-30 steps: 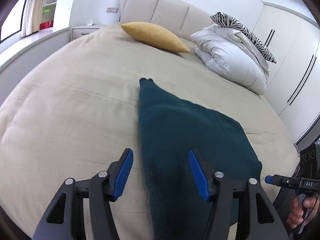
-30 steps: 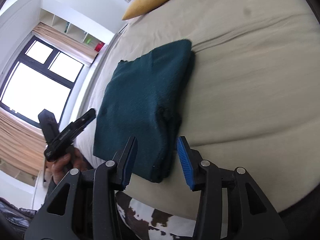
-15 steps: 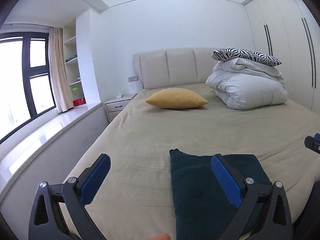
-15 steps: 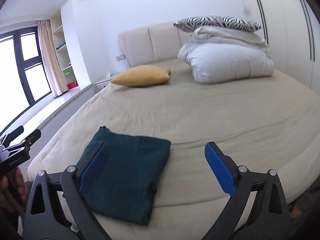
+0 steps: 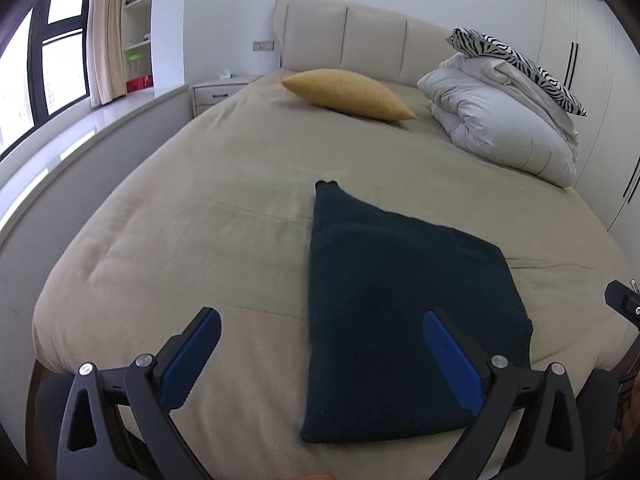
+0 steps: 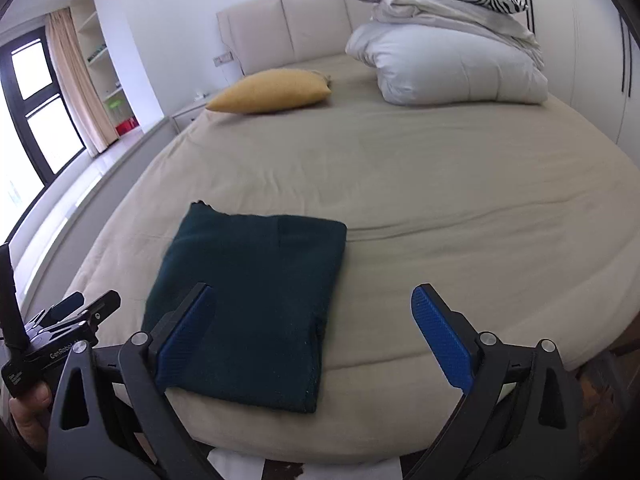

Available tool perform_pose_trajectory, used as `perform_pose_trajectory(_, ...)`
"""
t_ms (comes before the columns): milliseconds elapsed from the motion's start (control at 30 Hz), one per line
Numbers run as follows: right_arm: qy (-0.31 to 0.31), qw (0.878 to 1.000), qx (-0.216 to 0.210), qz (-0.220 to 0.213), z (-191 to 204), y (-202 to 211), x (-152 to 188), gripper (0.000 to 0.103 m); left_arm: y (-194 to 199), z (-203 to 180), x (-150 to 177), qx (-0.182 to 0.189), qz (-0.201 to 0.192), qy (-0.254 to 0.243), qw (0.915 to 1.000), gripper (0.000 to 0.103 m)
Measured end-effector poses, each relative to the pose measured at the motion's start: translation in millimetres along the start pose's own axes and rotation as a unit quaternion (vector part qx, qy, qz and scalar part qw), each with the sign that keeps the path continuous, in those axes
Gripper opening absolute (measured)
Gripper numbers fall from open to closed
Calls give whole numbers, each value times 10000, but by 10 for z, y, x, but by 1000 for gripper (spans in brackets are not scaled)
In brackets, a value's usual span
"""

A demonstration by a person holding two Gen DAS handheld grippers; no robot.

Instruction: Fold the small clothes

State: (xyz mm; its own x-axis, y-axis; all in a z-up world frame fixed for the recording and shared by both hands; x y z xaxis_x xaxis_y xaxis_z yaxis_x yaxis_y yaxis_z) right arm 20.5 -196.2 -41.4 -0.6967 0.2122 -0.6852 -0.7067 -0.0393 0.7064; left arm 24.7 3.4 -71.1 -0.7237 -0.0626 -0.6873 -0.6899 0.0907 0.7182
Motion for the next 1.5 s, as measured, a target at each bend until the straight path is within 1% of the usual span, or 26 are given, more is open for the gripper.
perform_pose_trajectory(100, 36, 9997, 95, 204, 43, -128, 139, 99, -103, 37, 107, -72, 141, 42, 9999, 103)
perform_pose_trajectory(367, 593, 9967, 399, 375, 237, -341, 390, 99, -236, 71, 268, -199, 352, 7, 9992, 103)
perform_pose_trajectory(533, 822, 9945, 519, 401, 299, -421, 486, 99, -243, 53, 279, -217, 368, -89, 9990, 103)
perform_pose_trajectory(967, 619, 9957, 480, 501, 242, -516, 492, 99, -238, 26, 260, -303, 303, -267, 9987, 103)
perform_pose_trajectory(1500, 565, 9959, 445, 544, 275, -539, 494, 99, -236, 15, 266, -312, 306, -271, 9987, 103)
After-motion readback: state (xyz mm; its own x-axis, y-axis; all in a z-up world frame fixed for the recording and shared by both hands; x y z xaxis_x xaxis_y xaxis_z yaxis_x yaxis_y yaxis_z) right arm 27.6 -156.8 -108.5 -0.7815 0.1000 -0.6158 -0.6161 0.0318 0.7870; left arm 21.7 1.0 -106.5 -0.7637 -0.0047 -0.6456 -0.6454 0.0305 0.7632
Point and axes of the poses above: each gripper's, at about its wrist camera, not at the fingertips, and y roughly against the way its jaws point, z to its left, x to its underside, the point moved 10 cm from there along -y, roughly the way its jaws point, and after that the axes turned 2 degrees about x, right-handed, at the moved point
